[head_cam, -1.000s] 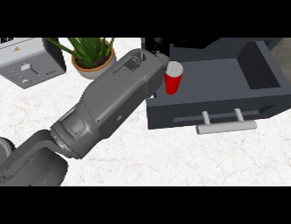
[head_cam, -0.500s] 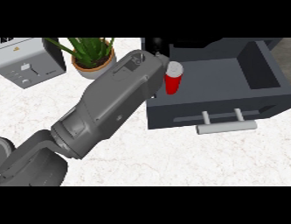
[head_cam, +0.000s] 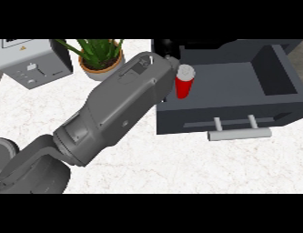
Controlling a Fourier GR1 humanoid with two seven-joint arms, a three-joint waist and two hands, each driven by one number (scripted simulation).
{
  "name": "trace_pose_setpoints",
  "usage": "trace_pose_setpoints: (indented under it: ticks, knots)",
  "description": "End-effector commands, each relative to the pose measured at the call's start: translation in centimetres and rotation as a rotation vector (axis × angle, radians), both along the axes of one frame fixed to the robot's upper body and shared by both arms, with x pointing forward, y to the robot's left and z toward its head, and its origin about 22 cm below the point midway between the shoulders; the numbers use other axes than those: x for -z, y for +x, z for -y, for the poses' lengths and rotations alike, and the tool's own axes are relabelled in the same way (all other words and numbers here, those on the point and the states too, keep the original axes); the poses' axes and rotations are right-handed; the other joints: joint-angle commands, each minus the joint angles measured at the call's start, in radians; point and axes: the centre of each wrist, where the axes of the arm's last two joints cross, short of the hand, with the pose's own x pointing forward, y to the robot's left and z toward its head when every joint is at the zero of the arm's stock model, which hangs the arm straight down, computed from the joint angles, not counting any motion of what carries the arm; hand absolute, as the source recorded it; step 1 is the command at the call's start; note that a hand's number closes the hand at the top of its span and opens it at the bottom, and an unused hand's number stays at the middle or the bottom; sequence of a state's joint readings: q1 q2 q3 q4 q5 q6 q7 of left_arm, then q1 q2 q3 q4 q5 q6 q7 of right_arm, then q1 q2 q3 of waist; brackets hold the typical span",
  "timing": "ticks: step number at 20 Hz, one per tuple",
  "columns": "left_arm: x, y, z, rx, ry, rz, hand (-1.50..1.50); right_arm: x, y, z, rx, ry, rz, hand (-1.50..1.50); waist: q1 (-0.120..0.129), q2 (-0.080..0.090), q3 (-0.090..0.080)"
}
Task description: Pick up the can, place it into the drawer and close the drawer
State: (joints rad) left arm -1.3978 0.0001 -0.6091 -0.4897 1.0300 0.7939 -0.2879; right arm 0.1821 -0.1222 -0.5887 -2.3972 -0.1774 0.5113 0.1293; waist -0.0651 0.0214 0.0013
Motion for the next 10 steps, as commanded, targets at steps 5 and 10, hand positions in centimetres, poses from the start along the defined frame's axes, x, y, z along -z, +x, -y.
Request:
trace_pose_setpoints:
  ticks: [5,10]
  knots:
    - [-1.5,-0.2,0.7,0.024,-0.039,0.009,-1.5,-0.9,4.6,-3.6,0.027,-0.201,0.032,-1.5,0.044,0.003,-0.001]
    - [-2.2,-0.4,1.1,0.03,-0.04,-0.011,-1.5,0.3,6.6,-6.4,0.041,-0.35,0.021,-1.5,0.064,-0.009,-0.001]
